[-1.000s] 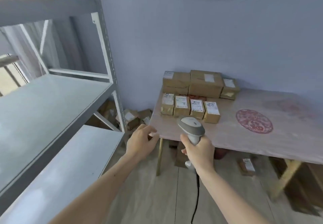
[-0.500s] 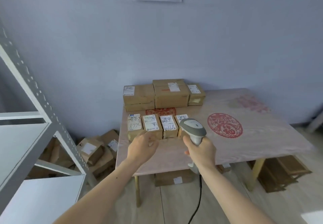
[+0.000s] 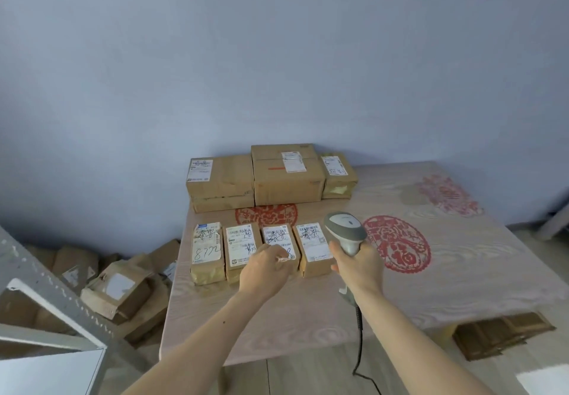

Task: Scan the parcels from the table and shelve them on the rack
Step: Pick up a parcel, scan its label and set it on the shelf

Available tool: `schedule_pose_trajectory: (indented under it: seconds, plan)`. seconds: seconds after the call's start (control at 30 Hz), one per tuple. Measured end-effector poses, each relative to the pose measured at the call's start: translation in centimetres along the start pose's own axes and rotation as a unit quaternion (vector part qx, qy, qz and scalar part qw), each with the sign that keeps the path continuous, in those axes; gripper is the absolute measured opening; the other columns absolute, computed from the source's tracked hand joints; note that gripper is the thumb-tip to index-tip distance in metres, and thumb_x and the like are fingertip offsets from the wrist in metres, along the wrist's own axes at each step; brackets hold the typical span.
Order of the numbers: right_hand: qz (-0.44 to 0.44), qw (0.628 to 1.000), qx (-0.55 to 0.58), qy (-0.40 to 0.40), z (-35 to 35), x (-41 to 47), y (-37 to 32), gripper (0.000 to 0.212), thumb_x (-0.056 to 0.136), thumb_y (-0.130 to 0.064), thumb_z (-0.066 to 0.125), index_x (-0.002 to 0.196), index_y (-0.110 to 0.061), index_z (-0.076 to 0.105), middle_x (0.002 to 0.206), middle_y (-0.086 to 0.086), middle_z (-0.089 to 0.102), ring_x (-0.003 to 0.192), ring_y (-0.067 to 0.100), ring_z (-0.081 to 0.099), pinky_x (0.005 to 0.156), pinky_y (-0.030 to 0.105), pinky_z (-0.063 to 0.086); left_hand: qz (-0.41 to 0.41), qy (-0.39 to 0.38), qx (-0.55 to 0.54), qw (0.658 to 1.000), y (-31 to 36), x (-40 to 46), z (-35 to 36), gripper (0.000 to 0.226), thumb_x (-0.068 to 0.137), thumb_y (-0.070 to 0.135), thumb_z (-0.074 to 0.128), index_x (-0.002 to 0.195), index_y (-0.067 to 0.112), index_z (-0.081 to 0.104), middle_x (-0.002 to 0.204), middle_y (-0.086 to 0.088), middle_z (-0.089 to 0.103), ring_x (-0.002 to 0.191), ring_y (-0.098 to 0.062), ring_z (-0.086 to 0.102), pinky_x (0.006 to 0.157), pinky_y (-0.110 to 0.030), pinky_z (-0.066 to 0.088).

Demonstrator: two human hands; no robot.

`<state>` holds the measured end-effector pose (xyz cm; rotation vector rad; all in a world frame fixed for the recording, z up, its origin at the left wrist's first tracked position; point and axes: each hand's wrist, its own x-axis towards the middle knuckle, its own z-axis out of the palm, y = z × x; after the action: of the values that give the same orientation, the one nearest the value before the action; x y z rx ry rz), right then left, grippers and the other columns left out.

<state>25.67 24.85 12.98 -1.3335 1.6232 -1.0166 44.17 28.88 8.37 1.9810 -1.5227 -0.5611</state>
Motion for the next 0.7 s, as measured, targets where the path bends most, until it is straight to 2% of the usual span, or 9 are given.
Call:
schedule_pose_trajectory:
  seconds: [0.1, 0.3, 0.5, 0.7]
  plan:
    - [-0.002, 1.000, -0.016, -0.013, 0.5, 4.7, 1.2, 0.016, 0.083, -0.029, 0.075, 0.077, -0.016, 0.066, 0.066, 0.000, 0.072, 0.063, 0.021, 0.073, 0.066, 0.048, 0.062, -0.026, 0.009, -0.004, 1.000, 0.6, 3.1, 2.3, 0.025, 0.094, 0.035, 0.059, 0.115, 0.023, 0.068, 0.118, 0.008, 0.065, 0.105, -0.011, 0.062, 0.079, -0.030, 0.054]
    - [-0.008, 0.993, -0.098, -0.059, 1.8, 13.2, 4.2, 0.023, 0.083, -0.033, 0.074, 0.071, -0.018, 0.062, 0.063, 0.000, 0.068, 0.061, 0.020, 0.067, 0.059, 0.040, 0.059, -0.124, 0.012, -0.007, 0.992, 1.5, 7.7, 7.6, 0.021, 0.095, 0.032, 0.056, 0.111, 0.022, 0.067, 0.109, 0.011, 0.068, 0.098, -0.009, 0.063, 0.080, -0.032, 0.057]
    - [0.006, 0.977, -0.152, -0.151, 3.7, 17.9, 7.5, 0.023, 0.086, -0.037, 0.073, 0.076, -0.019, 0.062, 0.066, -0.001, 0.066, 0.063, 0.018, 0.064, 0.051, 0.027, 0.044, -0.235, 0.043, -0.005, 0.971, 2.0, 9.2, 12.7, 0.014, 0.094, 0.029, 0.057, 0.097, 0.018, 0.065, 0.093, 0.007, 0.068, 0.087, -0.013, 0.063, 0.074, -0.032, 0.054]
    - [0.027, 0.956, -0.191, -0.220, 4.9, 20.1, 10.2, 0.026, 0.085, -0.043, 0.071, 0.079, -0.019, 0.062, 0.071, -0.001, 0.067, 0.069, 0.024, 0.066, 0.059, 0.032, 0.050, -0.287, 0.113, -0.020, 0.951, 3.1, 9.5, 16.0, 0.016, 0.091, 0.021, 0.062, 0.103, 0.011, 0.065, 0.099, -0.003, 0.061, 0.085, -0.022, 0.062, 0.078, -0.036, 0.052]
